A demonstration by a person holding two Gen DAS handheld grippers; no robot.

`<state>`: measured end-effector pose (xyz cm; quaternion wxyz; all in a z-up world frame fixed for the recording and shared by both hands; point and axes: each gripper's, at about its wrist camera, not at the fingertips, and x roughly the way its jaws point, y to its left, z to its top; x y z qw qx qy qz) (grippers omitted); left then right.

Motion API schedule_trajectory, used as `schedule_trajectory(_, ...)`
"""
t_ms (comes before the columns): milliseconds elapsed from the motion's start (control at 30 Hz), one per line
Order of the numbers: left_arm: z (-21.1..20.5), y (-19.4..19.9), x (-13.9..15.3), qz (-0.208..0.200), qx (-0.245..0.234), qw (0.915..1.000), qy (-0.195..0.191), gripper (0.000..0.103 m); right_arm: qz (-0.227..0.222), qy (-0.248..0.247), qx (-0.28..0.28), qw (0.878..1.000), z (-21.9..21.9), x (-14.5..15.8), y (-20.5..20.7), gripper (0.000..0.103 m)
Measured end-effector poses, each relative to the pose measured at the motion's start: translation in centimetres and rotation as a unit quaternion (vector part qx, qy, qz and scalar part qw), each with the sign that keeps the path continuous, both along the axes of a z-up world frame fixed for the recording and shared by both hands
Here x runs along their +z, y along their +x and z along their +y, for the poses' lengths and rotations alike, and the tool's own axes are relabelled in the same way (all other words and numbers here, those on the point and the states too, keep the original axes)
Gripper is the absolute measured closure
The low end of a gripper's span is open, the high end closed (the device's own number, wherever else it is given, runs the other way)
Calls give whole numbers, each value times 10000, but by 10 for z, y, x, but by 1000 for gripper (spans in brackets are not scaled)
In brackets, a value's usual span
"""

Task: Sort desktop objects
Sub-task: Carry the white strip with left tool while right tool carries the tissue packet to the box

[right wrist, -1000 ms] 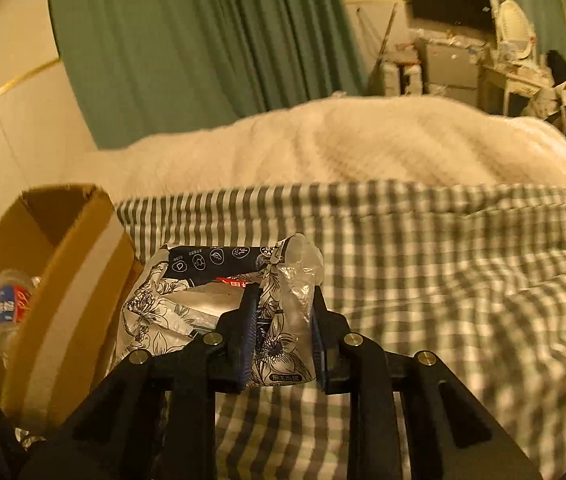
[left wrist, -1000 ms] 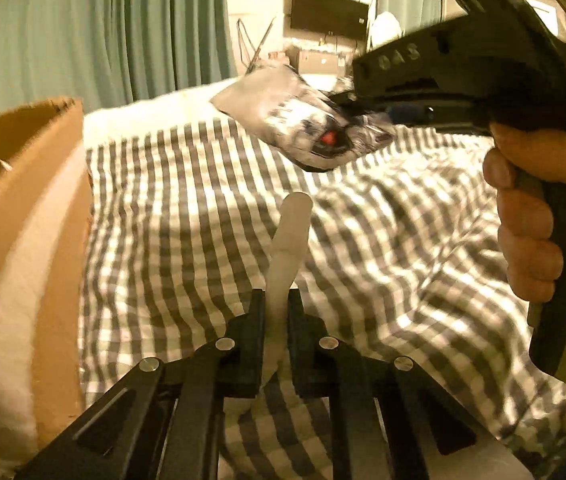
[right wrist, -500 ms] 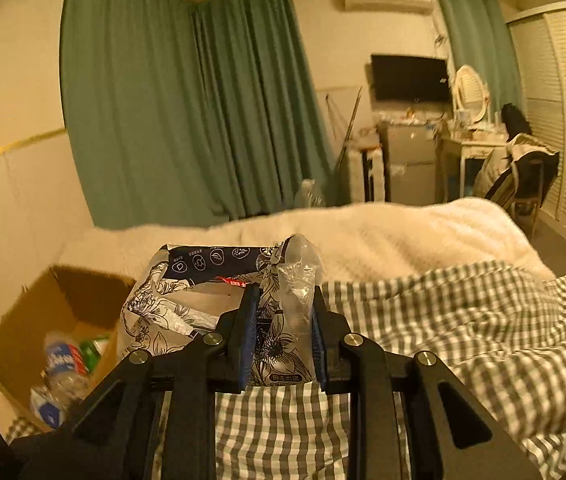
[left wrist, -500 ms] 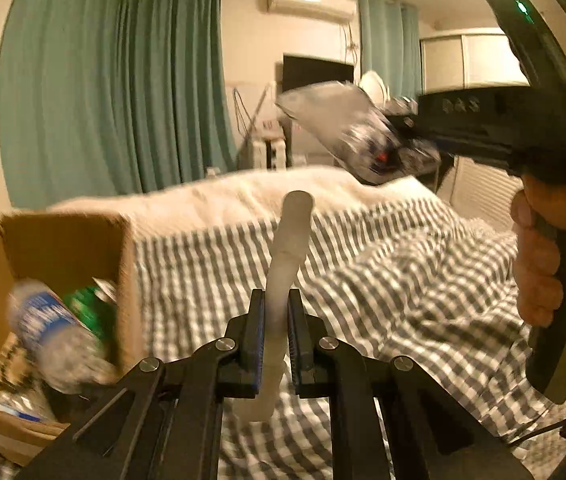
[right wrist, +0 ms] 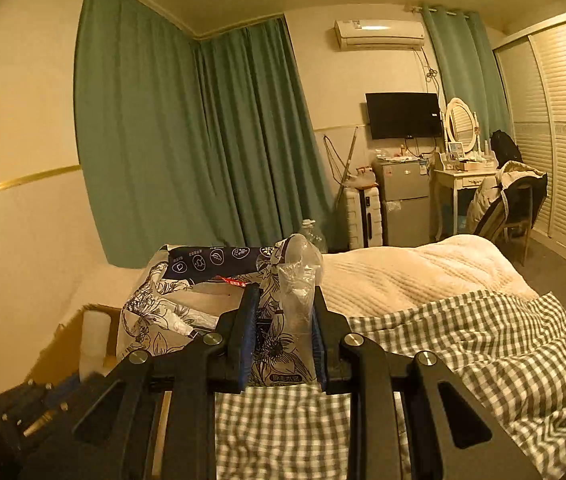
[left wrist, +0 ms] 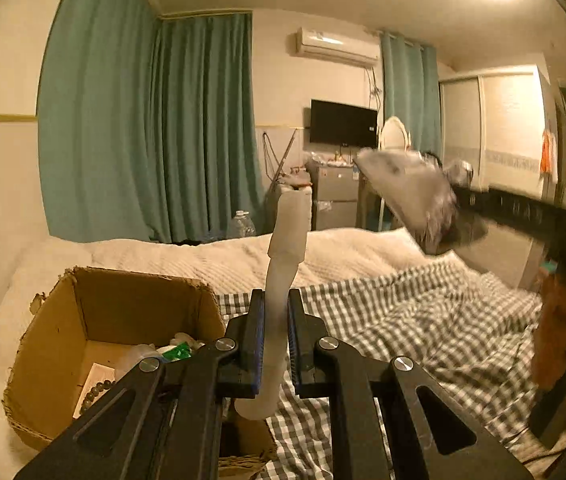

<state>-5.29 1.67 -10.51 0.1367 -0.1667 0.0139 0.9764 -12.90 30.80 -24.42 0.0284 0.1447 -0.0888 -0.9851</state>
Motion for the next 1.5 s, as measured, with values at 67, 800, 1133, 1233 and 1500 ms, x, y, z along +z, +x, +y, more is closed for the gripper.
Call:
schedule_trajectory(67,-7,2,6,123,92,9999,-28,93,43,-120,8,9999,-8,1,3,80)
schedule_trajectory(800,-100,-24,11,231,1150,9931,-98,93,-126,-512,770,9956,-102,-13,-30,76)
schedule_trajectory(1133,-114,-39,-3,75,1225,9924,-71,93,-362,-265,1242,9912,-149,-39,-43,76)
schedule_trajectory(1233,-116,-48,-11,-43,1245,9922,-94,93,-486,-224,1309,9900,-158,-50,-50,76)
schedule_trajectory(1500,-121,-71,-31,-399,1227,9915,-159,93,-778,-54,1341,9879,-174,-76,-74,76)
